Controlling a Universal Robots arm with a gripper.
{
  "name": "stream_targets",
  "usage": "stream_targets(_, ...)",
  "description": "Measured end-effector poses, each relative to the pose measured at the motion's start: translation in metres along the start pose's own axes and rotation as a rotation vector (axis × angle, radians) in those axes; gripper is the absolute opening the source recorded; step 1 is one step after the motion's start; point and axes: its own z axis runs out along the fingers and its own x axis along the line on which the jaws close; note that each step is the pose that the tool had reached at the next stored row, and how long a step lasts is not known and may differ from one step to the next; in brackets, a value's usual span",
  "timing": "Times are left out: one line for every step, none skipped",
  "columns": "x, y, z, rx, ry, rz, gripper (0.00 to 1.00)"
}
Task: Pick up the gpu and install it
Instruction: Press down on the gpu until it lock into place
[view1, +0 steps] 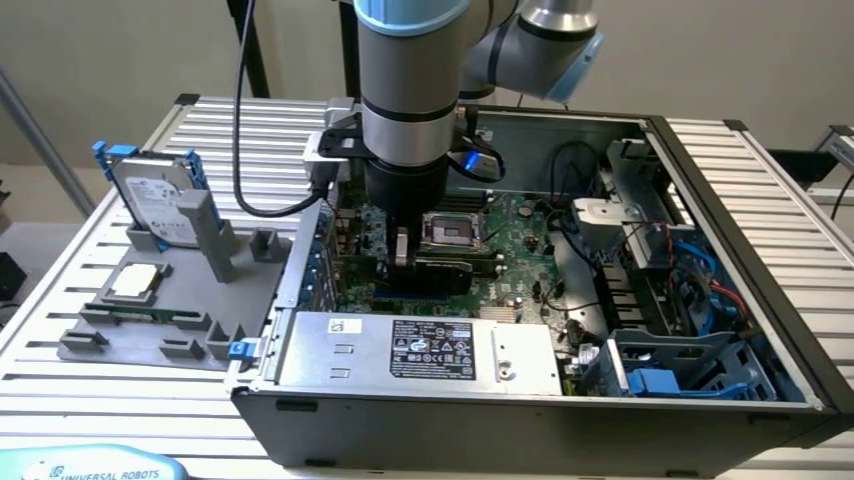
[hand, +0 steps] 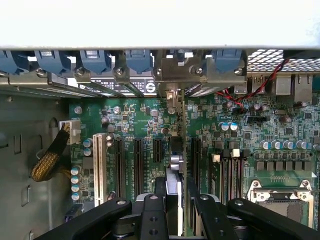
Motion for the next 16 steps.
stream_targets(0.0,0.0,0.0002,0.0,0.0,0.0,0.27)
stream_targets(0.0,0.0,0.0004,0.0,0.0,0.0,0.27)
stream_targets(0.0,0.0,0.0008,0.0,-0.0001,0.0,0.27)
stream_targets(0.0,0.0,0.001,0.0,0.0001,0.0,0.27)
stream_targets(0.0,0.0,0.0011,-0.0001,0.0002,0.0,0.27)
stream_targets(0.0,-0.0001,0.0013,-0.0002,0.0003,0.0,0.27)
stream_targets(-0.0001,-0.0001,0.0015,-0.0001,0.0003,0.0,0.27)
stream_targets(-0.0003,0.0,0.0017,0.0,0.0002,0.0,0.27)
stream_targets(-0.0006,0.0,0.0018,0.0,0.0003,0.0,0.27)
stream_targets(-0.0009,0.0,0.0019,-0.0001,0.0004,0.0,0.27)
stream_targets(-0.0012,0.0,0.002,-0.0001,0.0003,0.0,0.27)
stream_targets(-0.0014,0.0,0.0023,-0.0001,0.0001,0.0,0.27)
stream_targets(-0.0016,0.0,0.0025,0.0,0.0001,0.0,0.27)
stream_targets(-0.0018,0.0,0.0027,-0.0001,0.0002,0.0,0.27)
stream_targets(-0.0019,0.0,0.003,-0.0001,0.0002,0.0,0.27)
stream_targets(-0.0019,0.0,0.0032,-0.0002,0.0003,0.0,0.27)
